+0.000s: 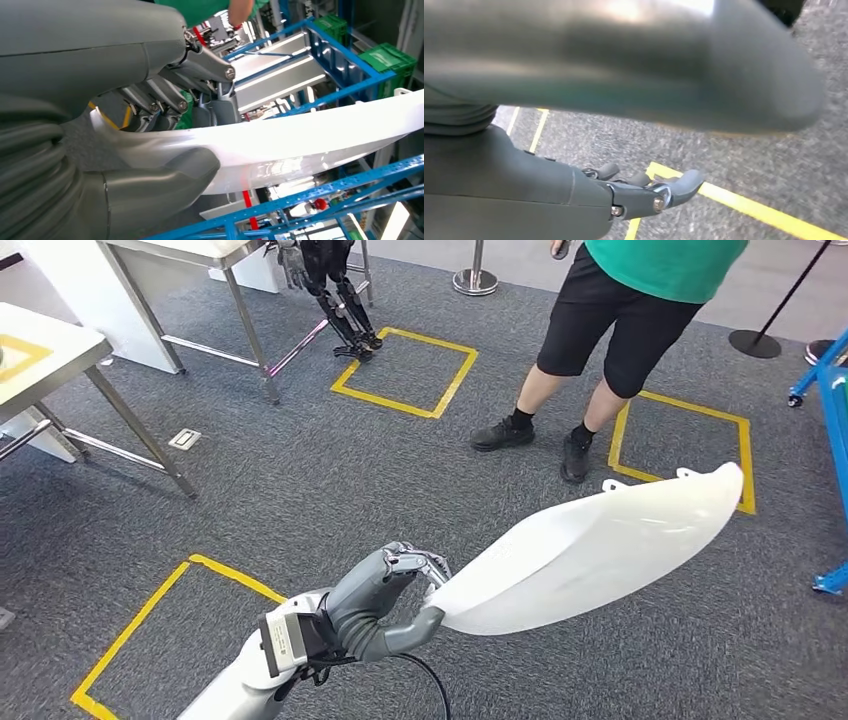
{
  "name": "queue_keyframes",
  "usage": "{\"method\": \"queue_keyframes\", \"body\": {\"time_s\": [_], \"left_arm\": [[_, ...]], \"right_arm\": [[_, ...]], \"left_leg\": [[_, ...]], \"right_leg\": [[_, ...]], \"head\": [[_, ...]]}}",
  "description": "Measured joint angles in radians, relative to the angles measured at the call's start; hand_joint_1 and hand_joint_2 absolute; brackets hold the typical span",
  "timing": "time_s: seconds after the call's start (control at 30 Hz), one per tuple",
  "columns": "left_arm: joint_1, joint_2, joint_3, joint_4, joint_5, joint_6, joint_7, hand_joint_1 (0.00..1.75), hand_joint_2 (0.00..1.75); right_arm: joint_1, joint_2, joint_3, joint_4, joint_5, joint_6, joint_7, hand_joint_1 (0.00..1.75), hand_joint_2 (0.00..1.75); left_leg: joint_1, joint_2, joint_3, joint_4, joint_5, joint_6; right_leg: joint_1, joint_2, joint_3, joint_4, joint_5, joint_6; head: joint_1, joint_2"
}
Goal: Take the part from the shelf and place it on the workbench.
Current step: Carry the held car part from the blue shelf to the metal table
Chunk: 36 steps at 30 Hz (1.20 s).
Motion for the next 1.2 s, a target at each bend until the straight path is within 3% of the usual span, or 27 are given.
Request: {"method": "queue_keyframes", "body": {"time_s": [0.03,0.1,0.17,0.2,0.23,0.27,0.3,0.33,0.4,0.43,0.5,0.53,0.57,0.6,0.67,0.73,0.77,0.83,0.9,0.93,0.97,1.03,1.1,1.17,1.2], "left_arm": [[0.000,-0.001,0.000,0.000,0.000,0.000,0.000,1.75,1.75],[-0.002,-0.004,0.000,0.000,0.000,-0.001,0.000,1.75,1.75],[-0.004,-0.007,0.000,0.001,0.000,-0.001,0.001,1.75,1.75],[-0.003,-0.007,0.000,0.002,-0.001,-0.001,0.002,1.75,1.75],[-0.002,-0.007,0.000,0.003,-0.001,-0.002,0.003,1.75,1.75],[-0.001,-0.007,0.000,0.004,-0.001,-0.005,0.004,1.75,1.75],[-0.002,-0.007,0.000,0.006,-0.001,-0.008,0.004,1.75,1.75],[-0.003,-0.008,-0.001,0.007,-0.001,-0.012,0.005,1.75,1.75],[-0.009,-0.014,-0.002,0.011,-0.001,-0.019,0.008,1.75,1.75],[-0.012,-0.017,-0.002,0.013,-0.001,-0.020,0.009,1.75,1.75],[-0.015,-0.021,-0.003,0.015,-0.001,-0.021,0.013,1.75,1.75],[-0.015,-0.021,-0.003,0.015,-0.001,-0.020,0.014,1.75,1.75],[-0.016,-0.021,-0.004,0.015,-0.001,-0.020,0.015,1.75,1.75],[-0.017,-0.021,-0.004,0.014,-0.001,-0.019,0.016,1.75,1.75],[-0.019,-0.021,-0.005,0.014,-0.001,-0.019,0.018,1.75,1.75],[-0.017,-0.020,-0.006,0.017,-0.001,-0.019,0.019,1.75,1.75],[-0.017,-0.019,-0.006,0.018,-0.001,-0.020,0.020,1.75,1.75],[-0.017,-0.018,-0.006,0.019,-0.001,-0.023,0.021,1.75,1.75],[-0.018,-0.019,-0.007,0.019,-0.001,-0.027,0.021,1.75,1.75],[-0.019,-0.019,-0.008,0.019,-0.001,-0.028,0.021,1.75,1.75],[-0.019,-0.019,-0.008,0.019,-0.001,-0.029,0.021,1.75,1.75],[-0.019,-0.019,-0.008,0.019,-0.001,-0.029,0.021,1.75,1.75],[-0.020,-0.021,-0.008,0.018,-0.001,-0.029,0.021,1.75,1.75],[-0.022,-0.023,-0.009,0.020,-0.001,-0.030,0.021,1.75,1.75],[-0.022,-0.024,-0.009,0.022,-0.001,-0.030,0.021,1.75,1.75]], "right_arm": [[-0.001,0.000,0.000,0.000,0.000,0.000,0.000,0.00,0.00],[-0.002,0.001,0.000,0.000,0.000,0.001,0.000,0.00,0.00],[0.002,0.001,0.000,0.000,0.000,0.003,-0.001,0.00,0.00],[0.004,0.001,0.000,0.000,0.001,0.003,-0.004,0.00,0.00],[0.006,0.001,0.000,0.000,0.001,0.003,-0.007,0.00,0.00],[0.006,0.001,0.000,0.000,0.000,0.003,-0.011,0.00,0.00],[0.005,0.000,0.000,0.000,0.000,0.003,-0.014,0.00,0.00],[0.004,0.000,0.000,0.000,0.000,0.003,-0.015,0.00,0.00],[0.002,-0.001,0.000,0.000,0.000,0.003,-0.003,0.00,0.00],[0.002,-0.001,0.000,0.000,0.000,0.003,0.006,0.00,0.00],[0.000,-0.001,0.000,0.000,0.002,0.003,0.018,0.00,0.00],[-0.001,0.000,0.000,0.000,0.003,0.002,0.019,0.00,0.00],[-0.002,0.000,0.000,0.000,0.004,0.002,0.015,0.00,0.00],[-0.002,0.000,0.000,0.000,0.005,0.002,0.008,0.00,0.00],[0.001,-0.001,0.000,0.000,0.008,0.002,-0.006,0.00,0.00],[0.003,-0.002,0.000,0.000,0.013,0.002,-0.011,0.00,0.00],[0.002,-0.002,0.000,0.000,0.016,0.002,-0.008,0.00,0.00],[-0.001,-0.002,0.000,0.000,0.018,0.002,0.000,0.00,0.00],[-0.002,-0.002,0.000,0.000,0.018,0.002,0.007,0.00,0.00],[-0.003,-0.002,0.000,0.000,0.018,0.002,0.010,0.00,0.00],[-0.004,-0.001,0.000,0.000,0.018,0.002,0.012,0.00,0.00],[-0.008,-0.001,0.000,0.000,0.018,0.001,0.012,0.00,0.00],[-0.011,-0.001,0.000,0.000,0.018,0.002,0.012,0.00,0.00],[-0.010,-0.001,0.000,0.000,0.018,0.003,0.012,0.00,0.00],[-0.008,-0.002,0.000,0.000,0.018,0.003,0.012,0.00,0.00]], "left_leg": [[0.001,-0.012,0.002,-0.004,0.004,0.006],[0.008,-0.035,0.005,-0.013,0.013,0.019],[0.012,-0.060,0.001,-0.013,0.018,0.024],[0.012,-0.075,0.000,-0.013,0.018,0.025],[0.012,-0.089,-0.001,-0.011,0.019,0.025],[0.012,-0.103,-0.002,-0.010,0.019,0.024],[0.013,-0.117,-0.002,-0.007,0.019,0.022],[0.014,-0.131,-0.002,-0.005,0.019,0.020],[0.012,-0.156,-0.007,0.002,0.018,0.010],[0.012,-0.167,-0.011,0.003,0.019,0.003],[0.014,-0.186,-0.018,-0.002,0.025,-0.012],[0.015,-0.184,-0.020,-0.001,0.025,-0.017],[0.013,-0.165,-0.027,0.011,0.016,-0.022],[0.012,-0.137,-0.042,0.040,-0.004,-0.025],[0.011,-0.080,-0.096,0.160,-0.073,-0.030],[0.013,-0.065,-0.145,0.272,-0.118,-0.035],[0.013,-0.062,-0.146,0.281,-0.113,-0.035],[0.013,-0.043,-0.087,0.180,-0.058,-0.033],[0.009,0.005,-0.015,0.048,-0.015,-0.022],[0.007,0.019,0.002,0.013,-0.007,-0.015],[0.004,0.023,0.005,0.001,-0.007,-0.008],[0.005,-0.003,0.003,-0.002,-0.001,0.004],[0.011,-0.027,0.006,-0.009,0.008,0.017],[0.014,-0.052,0.005,-0.011,0.013,0.024],[0.014,-0.065,0.003,-0.011,0.014,0.025]], "right_leg": [[-0.002,0.004,0.002,0.003,-0.004,0.006],[-0.006,0.052,-0.017,0.055,-0.041,0.016],[-0.007,0.107,-0.078,0.182,-0.106,0.022],[-0.007,0.117,-0.110,0.244,-0.128,0.024],[-0.007,0.121,-0.130,0.278,-0.132,0.025],[-0.007,0.122,-0.133,0.275,-0.116,0.024],[-0.008,0.126,-0.115,0.231,-0.082,0.024],[-0.011,0.141,-0.084,0.160,-0.041,0.023],[-0.013,0.178,-0.031,0.038,0.007,0.020],[-0.013,0.190,-0.019,0.010,0.013,0.017],[-0.011,0.179,-0.019,0.003,0.014,0.005],[-0.012,0.169,-0.019,0.000,0.017,-0.002],[-0.013,0.158,-0.018,-0.003,0.019,-0.011],[-0.014,0.146,-0.018,-0.006,0.021,-0.018],[-0.011,0.119,-0.019,-0.007,0.020,-0.027],[-0.008,0.090,-0.020,-0.006,0.019,-0.029],[-0.008,0.076,-0.020,-0.006,0.019,-0.029],[-0.007,0.051,-0.017,-0.005,0.017,-0.026],[-0.003,0.030,-0.012,-0.002,0.012,-0.018],[-0.001,0.020,-0.010,-0.002,0.010,-0.012],[0.001,0.010,-0.007,-0.002,0.009,-0.006],[-0.002,-0.005,-0.001,-0.003,0.006,0.007],[-0.007,0.037,-0.010,0.029,-0.020,0.020],[-0.009,0.101,-0.059,0.137,-0.081,0.028],[-0.009,0.115,-0.095,0.208,-0.113,0.029]], "head": [[0.000,0.000],[0.004,0.000],[0.009,0.000],[0.011,0.000],[0.011,0.000],[0.012,0.000],[0.013,0.000],[0.014,0.000],[0.015,0.000],[0.015,0.000],[0.015,0.000],[0.016,0.000],[0.013,0.000],[0.009,0.000],[0.001,0.000],[0.000,0.000],[0.000,0.000],[0.000,0.000],[0.000,0.000],[0.001,0.000],[0.002,0.000],[0.004,0.000],[0.006,0.000],[0.011,0.000],[0.013,0.000]]}}
